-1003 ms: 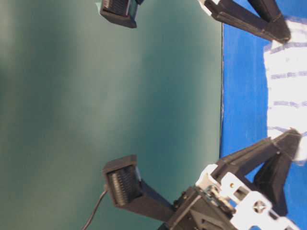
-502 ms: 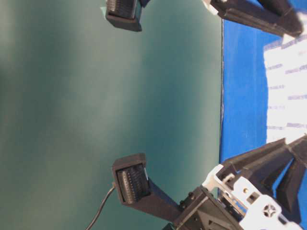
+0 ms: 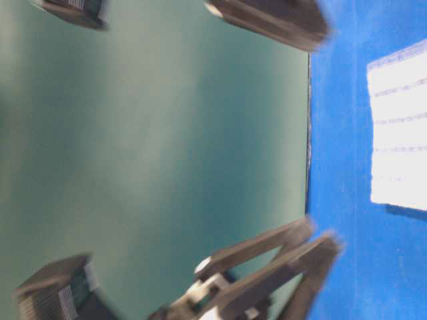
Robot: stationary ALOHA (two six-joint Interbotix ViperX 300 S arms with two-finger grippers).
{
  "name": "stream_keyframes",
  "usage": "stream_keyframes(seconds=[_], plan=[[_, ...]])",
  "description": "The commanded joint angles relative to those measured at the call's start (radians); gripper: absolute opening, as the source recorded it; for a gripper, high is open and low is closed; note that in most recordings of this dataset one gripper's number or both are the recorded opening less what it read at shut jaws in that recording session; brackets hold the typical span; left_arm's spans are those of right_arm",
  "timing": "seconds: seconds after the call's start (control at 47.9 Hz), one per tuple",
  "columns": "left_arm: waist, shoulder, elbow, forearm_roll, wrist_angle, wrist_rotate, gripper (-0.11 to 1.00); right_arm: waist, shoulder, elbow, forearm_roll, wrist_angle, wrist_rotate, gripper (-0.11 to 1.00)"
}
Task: Fold the blue towel.
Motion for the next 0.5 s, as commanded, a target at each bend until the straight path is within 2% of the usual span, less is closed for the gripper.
stream_keyframes(seconds=[0.0, 0.167, 0.481], plan=[[-0.006, -0.089, 0.008, -0.002, 0.015, 0.002, 0.73, 0.003, -0.104, -0.006, -0.017, 0.025, -0.002, 0.57], [-0.014, -0.255, 0.069, -0.002, 0.014, 0.003, 0.73, 0.003, -0.285, 0.043, -0.057, 0.061, -0.005, 0.57], [-0.014, -0.600, 0.249, -0.002, -0.023, 0.011, 0.73, 0.003, -0.568, 0.130, -0.124, 0.141, -0.006, 0.57]])
